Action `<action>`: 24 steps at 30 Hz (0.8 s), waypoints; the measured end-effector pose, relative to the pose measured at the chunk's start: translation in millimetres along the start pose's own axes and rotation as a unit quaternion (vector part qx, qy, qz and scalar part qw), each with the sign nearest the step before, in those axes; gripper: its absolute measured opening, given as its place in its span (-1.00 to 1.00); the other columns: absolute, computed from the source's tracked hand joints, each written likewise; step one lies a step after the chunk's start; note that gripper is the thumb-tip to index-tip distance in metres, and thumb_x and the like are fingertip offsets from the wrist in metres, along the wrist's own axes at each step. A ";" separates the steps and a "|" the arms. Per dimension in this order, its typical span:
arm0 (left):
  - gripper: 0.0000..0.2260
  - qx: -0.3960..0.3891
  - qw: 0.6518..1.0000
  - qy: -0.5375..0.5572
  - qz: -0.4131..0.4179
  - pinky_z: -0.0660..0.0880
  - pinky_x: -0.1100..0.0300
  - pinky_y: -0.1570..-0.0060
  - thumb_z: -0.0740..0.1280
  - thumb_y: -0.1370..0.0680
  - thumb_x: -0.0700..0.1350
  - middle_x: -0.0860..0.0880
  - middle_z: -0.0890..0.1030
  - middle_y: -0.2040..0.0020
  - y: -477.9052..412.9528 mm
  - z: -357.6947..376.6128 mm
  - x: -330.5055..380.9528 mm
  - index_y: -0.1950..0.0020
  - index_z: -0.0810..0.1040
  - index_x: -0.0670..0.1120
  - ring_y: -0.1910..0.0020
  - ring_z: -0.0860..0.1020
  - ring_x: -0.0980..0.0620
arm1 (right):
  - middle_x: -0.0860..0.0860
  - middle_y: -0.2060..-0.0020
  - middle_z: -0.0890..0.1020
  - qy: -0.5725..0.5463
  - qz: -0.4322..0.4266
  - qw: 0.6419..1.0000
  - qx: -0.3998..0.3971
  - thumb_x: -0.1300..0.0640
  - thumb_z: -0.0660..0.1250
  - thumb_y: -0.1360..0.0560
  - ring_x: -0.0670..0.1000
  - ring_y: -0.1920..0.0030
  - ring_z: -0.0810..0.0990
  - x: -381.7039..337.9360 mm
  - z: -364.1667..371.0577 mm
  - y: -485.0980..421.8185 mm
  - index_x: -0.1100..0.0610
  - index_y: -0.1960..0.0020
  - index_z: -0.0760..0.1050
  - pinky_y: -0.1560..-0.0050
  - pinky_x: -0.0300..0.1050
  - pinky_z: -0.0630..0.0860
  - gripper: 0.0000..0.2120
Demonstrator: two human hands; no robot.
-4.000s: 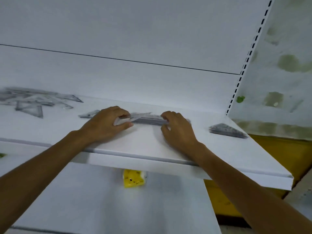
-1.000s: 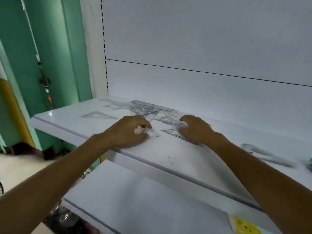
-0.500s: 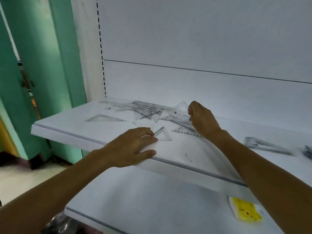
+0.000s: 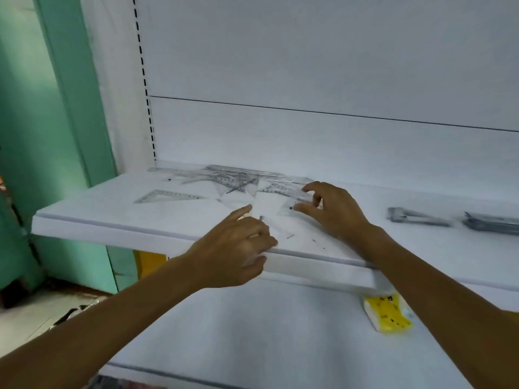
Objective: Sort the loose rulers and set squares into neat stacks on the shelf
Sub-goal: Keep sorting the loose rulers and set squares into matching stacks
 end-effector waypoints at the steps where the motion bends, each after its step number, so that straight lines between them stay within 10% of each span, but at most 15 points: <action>1: -0.76 -0.002 1.000 0.009 0.003 0.44 -0.15 -0.18 0.48 -0.32 -0.17 -0.07 0.63 0.16 -2.8 0.8 3.1 0.03 0.65 -0.14 0.15 0.62 -0.01 | -0.11 0.21 0.53 0.006 0.006 1.000 -0.005 -0.28 0.34 -0.34 -0.08 0.22 0.47 0.2 -1.3 3.6 -0.03 -0.12 0.48 0.17 -0.18 0.36 -0.54; 5: -0.76 -0.043 0.994 0.098 -0.016 0.57 0.07 0.15 0.37 -0.41 -0.25 -0.12 0.60 0.09 -4.7 9.9 7.6 -0.08 0.62 -0.18 0.18 0.59 -0.09 | -0.12 0.17 0.53 0.004 0.020 1.000 -0.015 -0.33 0.37 -0.27 -0.08 0.16 0.49 1.5 -5.7 19.3 -0.06 -0.16 0.46 0.10 -0.17 0.41 -0.44; 12: -0.69 -0.038 0.990 0.109 -0.077 0.51 0.07 0.15 0.21 -0.55 -0.01 -0.11 0.60 0.06 -11.1 15.8 -3.9 -0.13 0.59 -0.17 0.17 0.54 -0.09 | -0.11 0.11 0.54 -0.014 0.059 0.998 0.020 -0.22 0.43 -0.30 -0.07 0.20 0.47 19.5 -24.0 32.2 -0.02 -0.23 0.46 0.03 -0.12 0.47 -0.43; 19: -0.62 -0.012 0.991 0.052 -0.123 0.44 0.15 0.47 0.07 -0.56 -0.04 -0.09 0.48 0.34 -17.7 13.4 -6.3 0.20 0.61 -0.17 0.41 0.47 -0.04 | -0.06 0.04 0.56 -0.032 0.049 0.998 0.014 -0.15 0.44 -0.33 -0.03 0.15 0.54 14.1 -25.0 35.5 0.01 -0.26 0.45 -0.04 -0.04 0.51 -0.45; 24: -0.77 -0.023 0.967 0.107 -0.231 0.40 0.14 0.08 0.15 -0.58 -0.17 -0.13 0.46 0.08 -33.0 32.0 -35.3 -0.08 0.56 -0.21 0.14 0.49 -0.07 | -0.11 0.03 0.54 -0.014 0.041 0.999 0.008 -0.14 0.45 -0.33 -0.10 0.09 0.52 28.3 -36.5 41.2 -0.02 -0.29 0.43 -0.02 -0.19 0.45 -0.43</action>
Point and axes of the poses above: each hand's wrist, its own y-axis away from the middle knuckle, its own z-axis out of the palm, x = y × z, the point moved 10 cm from there along -y, towards the middle knuckle
